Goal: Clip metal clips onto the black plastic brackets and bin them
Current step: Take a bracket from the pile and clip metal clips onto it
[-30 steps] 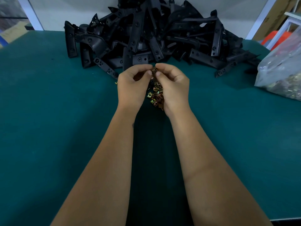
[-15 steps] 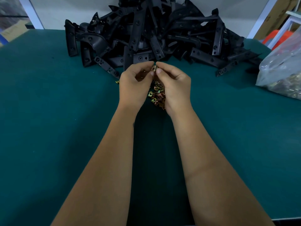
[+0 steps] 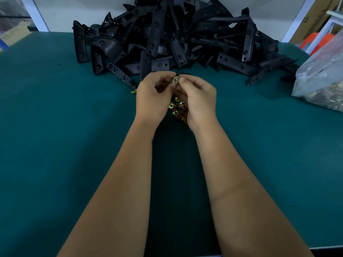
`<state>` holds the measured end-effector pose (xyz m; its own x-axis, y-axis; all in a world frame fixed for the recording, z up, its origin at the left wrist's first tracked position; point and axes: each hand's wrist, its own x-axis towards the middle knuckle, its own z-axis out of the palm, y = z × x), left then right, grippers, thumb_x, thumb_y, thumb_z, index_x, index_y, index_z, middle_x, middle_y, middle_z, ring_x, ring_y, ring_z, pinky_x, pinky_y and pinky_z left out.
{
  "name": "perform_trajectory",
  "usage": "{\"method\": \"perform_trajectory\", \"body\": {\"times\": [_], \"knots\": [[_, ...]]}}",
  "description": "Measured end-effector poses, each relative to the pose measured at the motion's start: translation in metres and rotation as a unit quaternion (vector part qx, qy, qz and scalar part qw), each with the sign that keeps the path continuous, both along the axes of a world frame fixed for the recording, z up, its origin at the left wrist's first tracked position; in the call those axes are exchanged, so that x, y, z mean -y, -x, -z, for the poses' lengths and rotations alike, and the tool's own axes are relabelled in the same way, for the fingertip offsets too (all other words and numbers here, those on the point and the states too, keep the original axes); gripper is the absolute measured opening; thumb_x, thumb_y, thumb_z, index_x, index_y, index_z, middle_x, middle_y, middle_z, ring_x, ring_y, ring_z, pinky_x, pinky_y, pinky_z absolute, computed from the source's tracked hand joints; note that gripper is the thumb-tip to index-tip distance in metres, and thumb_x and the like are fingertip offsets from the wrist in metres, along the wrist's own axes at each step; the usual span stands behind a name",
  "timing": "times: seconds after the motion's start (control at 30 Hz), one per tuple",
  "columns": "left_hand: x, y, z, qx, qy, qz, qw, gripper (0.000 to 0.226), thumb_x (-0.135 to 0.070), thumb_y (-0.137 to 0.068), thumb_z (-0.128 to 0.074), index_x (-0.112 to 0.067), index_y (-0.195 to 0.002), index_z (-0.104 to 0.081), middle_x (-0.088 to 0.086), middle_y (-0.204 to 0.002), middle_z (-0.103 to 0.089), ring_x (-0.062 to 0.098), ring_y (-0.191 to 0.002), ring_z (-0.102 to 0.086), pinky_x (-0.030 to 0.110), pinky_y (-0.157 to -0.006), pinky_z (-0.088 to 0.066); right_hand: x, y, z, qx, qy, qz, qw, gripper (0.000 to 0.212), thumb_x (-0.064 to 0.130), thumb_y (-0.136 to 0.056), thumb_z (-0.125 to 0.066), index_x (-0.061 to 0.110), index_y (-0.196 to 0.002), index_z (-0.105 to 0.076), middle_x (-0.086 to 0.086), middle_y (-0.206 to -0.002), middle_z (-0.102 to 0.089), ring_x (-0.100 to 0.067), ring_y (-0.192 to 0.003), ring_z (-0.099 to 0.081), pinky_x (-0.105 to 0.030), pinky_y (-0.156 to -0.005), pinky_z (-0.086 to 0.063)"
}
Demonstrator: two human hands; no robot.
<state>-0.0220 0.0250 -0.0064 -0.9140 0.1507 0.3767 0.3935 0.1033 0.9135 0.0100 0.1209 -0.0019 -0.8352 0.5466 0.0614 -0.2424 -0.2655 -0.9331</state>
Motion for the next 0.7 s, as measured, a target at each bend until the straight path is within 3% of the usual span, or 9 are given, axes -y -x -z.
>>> {"method": "perform_trajectory", "body": {"times": [0.23, 0.47, 0.7], "knots": [[-0.0007, 0.0003, -0.0001, 0.008, -0.012, 0.032, 0.999, 0.028, 0.004, -0.090, -0.063, -0.016, -0.106, -0.073, -0.009, -0.098, -0.073, 0.002, -0.095, -0.069, 0.017, -0.086, -0.052, -0.0027, -0.0009, 0.0012, 0.008, 0.004, -0.005, 1.000, 0.014, -0.002, -0.092, -0.063, 0.008, -0.085, -0.070, -0.011, -0.087, -0.071, -0.020, -0.082, -0.070, -0.028, -0.075, -0.059], [0.0003, 0.0039, 0.0013, 0.014, -0.026, 0.029, 0.999, 0.026, -0.001, -0.090, -0.067, -0.006, -0.115, -0.072, -0.005, -0.102, -0.072, -0.005, -0.094, -0.067, 0.013, -0.085, -0.050, -0.0006, -0.0013, 0.0013, 0.004, -0.011, 0.014, 1.000, 0.010, -0.001, -0.092, -0.063, 0.005, -0.090, -0.070, -0.010, -0.086, -0.071, -0.020, -0.082, -0.069, -0.028, -0.076, -0.059], [0.0016, 0.0018, 0.0005, 0.010, -0.036, 0.040, 0.998, 0.023, -0.004, -0.091, -0.066, -0.017, -0.109, -0.073, -0.013, -0.096, -0.073, -0.004, -0.092, -0.068, 0.012, -0.082, -0.050, 0.0008, -0.0009, 0.0005, -0.013, -0.017, 0.021, 1.000, 0.011, -0.002, -0.093, -0.062, 0.004, -0.100, -0.067, -0.005, -0.085, -0.070, -0.013, -0.078, -0.069, -0.025, -0.076, -0.058]]}}
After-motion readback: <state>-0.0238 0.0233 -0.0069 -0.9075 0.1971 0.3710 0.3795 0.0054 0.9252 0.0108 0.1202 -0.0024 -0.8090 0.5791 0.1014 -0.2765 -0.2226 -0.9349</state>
